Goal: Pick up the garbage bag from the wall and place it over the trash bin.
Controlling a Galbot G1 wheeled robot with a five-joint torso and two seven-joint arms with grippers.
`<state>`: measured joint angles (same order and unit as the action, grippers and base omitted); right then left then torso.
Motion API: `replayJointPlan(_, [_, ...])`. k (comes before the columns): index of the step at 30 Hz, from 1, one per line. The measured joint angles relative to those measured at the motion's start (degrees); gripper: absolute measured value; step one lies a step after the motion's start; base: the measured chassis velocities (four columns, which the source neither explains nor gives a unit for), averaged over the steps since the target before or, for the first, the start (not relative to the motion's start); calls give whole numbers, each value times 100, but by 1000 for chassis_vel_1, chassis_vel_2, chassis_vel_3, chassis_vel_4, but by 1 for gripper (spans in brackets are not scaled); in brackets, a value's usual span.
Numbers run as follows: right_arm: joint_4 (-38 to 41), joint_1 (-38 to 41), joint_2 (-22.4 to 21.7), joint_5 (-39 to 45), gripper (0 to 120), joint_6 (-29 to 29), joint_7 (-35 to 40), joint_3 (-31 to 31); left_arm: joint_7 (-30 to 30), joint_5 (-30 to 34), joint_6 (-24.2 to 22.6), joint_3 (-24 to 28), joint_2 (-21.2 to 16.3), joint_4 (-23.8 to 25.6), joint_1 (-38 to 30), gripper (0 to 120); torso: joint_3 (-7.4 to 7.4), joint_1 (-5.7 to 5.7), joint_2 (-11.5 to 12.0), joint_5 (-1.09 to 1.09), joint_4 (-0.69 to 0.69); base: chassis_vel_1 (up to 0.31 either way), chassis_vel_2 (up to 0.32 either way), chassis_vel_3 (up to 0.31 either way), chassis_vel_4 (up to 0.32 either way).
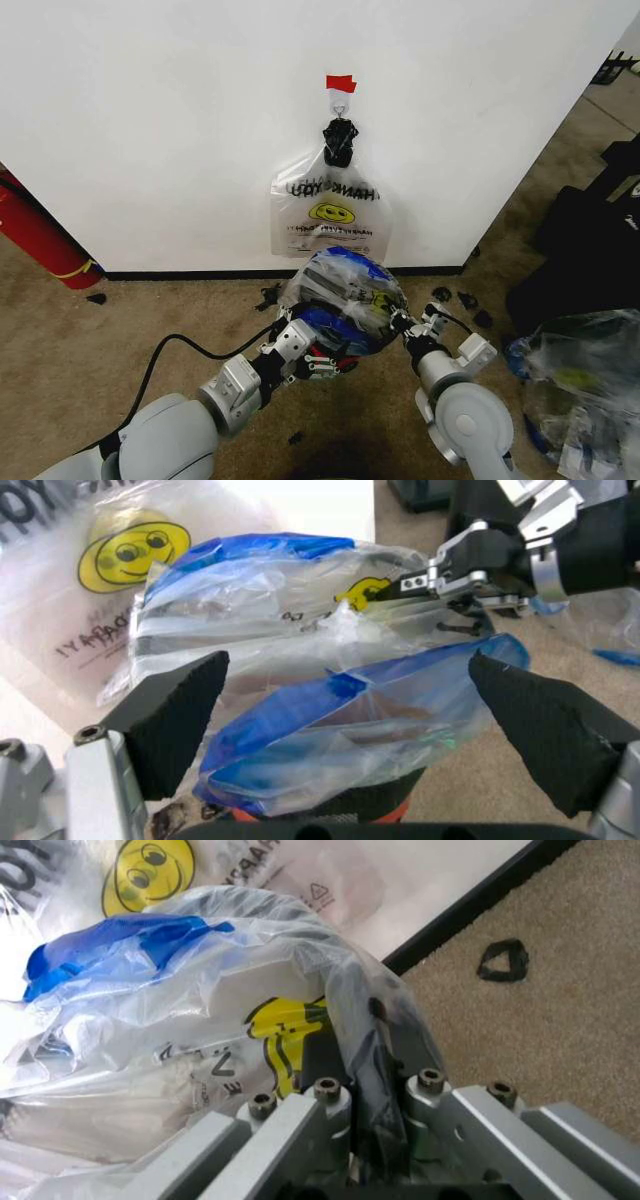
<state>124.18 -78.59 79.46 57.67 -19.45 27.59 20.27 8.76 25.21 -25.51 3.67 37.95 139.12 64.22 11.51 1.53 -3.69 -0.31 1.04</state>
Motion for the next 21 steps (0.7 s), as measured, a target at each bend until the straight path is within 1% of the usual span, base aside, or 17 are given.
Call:
replayJointPlan(4, [8, -4, 16, -5, 1, -2, 1, -14, 21, -7, 11, 10, 16, -34, -35, 93, 0, 0, 0, 0, 0, 0, 0, 0, 0])
replayJointPlan(7, [157, -30, 23, 21, 1, -11, 1, -30, 81, -13, 34, 60, 62, -75, -65, 89, 0, 0, 0, 0, 0, 0, 0, 0, 0])
replayJointPlan(9, [199, -25, 13, 46, 1, -20, 8, -29, 83, -23, 34, 71, 63, -105, -69, 83, 0, 0, 0, 0, 0, 0, 0, 0, 0])
replayJointPlan(11, [204, -16, 1, 62, 1, -26, 20, -25, 86, -24, 49, 72, 63, -125, -74, 72, 0, 0, 0, 0, 0, 0, 0, 0, 0])
replayJointPlan(12, [204, -16, 1, 62, 1, -26, 20, -25, 86, -24, 49, 72, 63, -125, -74, 72, 0, 0, 0, 0, 0, 0, 0, 0, 0])
replayJointPlan(15, [188, -14, -5, 63, 1, -27, 24, -24, 107, -22, 61, 62, 65, -128, -75, 61, 0, 0, 0, 0, 0, 0, 0, 0, 0])
replayJointPlan(17, [172, -10, -7, 62, 1, -29, 25, -28, 111, -16, 62, 56, 64, -128, -69, 50, 0, 0, 0, 0, 0, 0, 0, 0, 0])
replayJointPlan(18, [169, -3, -7, 62, 1, -30, 27, -30, 111, -13, 62, 55, 64, -132, -65, 47, 0, 0, 0, 0, 0, 0, 0, 0, 0])
replayJointPlan(19, [169, -3, -7, 62, 1, -30, 27, -30, 111, -13, 62, 55, 64, -132, -65, 47, 0, 0, 0, 0, 0, 0, 0, 0, 0])
replayJointPlan(20, [169, 4, -10, 63, 1, -32, 31, -30, 111, -10, 62, 56, 64, -139, -63, 42, 0, 0, 0, 0, 0, 0, 0, 0, 0])
replayJointPlan(21, [169, 12, -15, 65, 1, -36, 37, -31, 110, -6, 60, 60, 63, -146, -62, 41, 0, 0, 0, 0, 0, 0, 0, 0, 0])
